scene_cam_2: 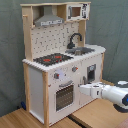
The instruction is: Play with the kitchen
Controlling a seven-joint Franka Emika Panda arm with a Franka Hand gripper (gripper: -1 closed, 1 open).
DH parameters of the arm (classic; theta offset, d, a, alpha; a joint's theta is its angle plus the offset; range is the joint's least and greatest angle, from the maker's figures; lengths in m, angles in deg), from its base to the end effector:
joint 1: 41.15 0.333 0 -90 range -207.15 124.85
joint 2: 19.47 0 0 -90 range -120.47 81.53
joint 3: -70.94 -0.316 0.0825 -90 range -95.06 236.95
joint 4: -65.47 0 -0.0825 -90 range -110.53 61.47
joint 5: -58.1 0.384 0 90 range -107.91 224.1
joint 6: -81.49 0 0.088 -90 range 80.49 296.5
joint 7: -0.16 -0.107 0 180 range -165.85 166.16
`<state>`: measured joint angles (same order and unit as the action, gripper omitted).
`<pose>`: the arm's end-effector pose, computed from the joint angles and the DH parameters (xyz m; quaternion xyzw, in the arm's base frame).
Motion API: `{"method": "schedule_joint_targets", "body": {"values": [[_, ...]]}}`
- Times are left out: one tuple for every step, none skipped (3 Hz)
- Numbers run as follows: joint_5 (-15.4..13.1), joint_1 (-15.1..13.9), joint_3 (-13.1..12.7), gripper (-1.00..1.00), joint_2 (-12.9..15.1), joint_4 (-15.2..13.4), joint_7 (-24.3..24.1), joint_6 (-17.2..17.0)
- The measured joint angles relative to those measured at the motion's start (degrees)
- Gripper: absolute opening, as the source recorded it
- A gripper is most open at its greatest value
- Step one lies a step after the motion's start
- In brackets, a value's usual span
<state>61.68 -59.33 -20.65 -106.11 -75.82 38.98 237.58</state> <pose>0.1675 0.4705 0.3207 0.3527 0.6481 0.2876 0.6106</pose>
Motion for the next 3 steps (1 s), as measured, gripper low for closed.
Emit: {"method": "schedule_joint_targets", "body": {"values": [[-0.5,-0.5,-0.6,1.0,-0.1,-2.3,-5.5,1.7],[-1.5,-0.9,-0.7,1.0,-0.1,-5.8,-9.4,4.2],[-1.6,-2.2,-1.0,1.0,-0.1,-8.6,-12.6,8.6]]}}
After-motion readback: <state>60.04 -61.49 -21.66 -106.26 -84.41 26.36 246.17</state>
